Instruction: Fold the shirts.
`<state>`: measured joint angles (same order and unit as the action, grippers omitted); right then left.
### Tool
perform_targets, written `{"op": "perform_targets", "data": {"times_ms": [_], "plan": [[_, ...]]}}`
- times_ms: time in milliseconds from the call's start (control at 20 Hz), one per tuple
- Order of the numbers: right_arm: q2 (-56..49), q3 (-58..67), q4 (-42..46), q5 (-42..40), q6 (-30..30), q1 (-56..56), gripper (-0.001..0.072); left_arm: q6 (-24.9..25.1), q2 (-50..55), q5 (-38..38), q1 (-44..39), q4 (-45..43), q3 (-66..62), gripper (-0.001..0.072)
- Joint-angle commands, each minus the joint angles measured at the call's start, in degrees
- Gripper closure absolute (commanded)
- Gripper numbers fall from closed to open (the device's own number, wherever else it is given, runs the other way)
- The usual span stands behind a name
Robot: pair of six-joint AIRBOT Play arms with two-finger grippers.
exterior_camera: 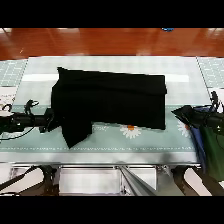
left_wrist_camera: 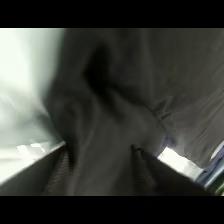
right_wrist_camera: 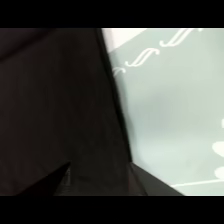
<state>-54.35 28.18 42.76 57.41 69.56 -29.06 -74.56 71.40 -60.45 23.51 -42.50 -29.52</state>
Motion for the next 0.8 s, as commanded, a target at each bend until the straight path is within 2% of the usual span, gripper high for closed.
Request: {"op": "perform_targets", "data": {"times_ms": [0,50,150,250,300,550,750], "plan": [[0.17,0.04,-1.53,0.35,-0.31,-0.63,0.0295,-1.68,2.14,3.56,-4.9,-0.5,-0.39,0.0662],[0.17,0.48,-1.2,1.07,-0.33,-1.88,0.0296,-1.46,1.99,3.3,-5.07,-0.57,-0.79,0.069],[0.15,0.76,2.6,2.36,0.0,-5.14,0.0296,-0.76,1.62,1.88,-5.01,-0.57,-1.99,0.0691],[0.11,-0.15,11.8,5.62,5.03,-5.53,0.0295,0.39,1.55,0.79,-5.09,-0.5,-2.93,0.069],[0.11,-1.4,13.51,6.58,6.64,-4.52,0.0295,0.44,1.46,0.68,-5.07,-0.52,-3.08,0.0691],[-3.76,-3.87,9.35,6.05,6.88,4.61,0.0295,0.44,1.44,0.9,-5.07,-0.52,-3.17,0.069],[-11.63,-3.32,0.33,-1.75,6.23,11.26,0.0296,0.42,1.42,0.87,-5.07,-0.52,-3.19,0.069]]}}
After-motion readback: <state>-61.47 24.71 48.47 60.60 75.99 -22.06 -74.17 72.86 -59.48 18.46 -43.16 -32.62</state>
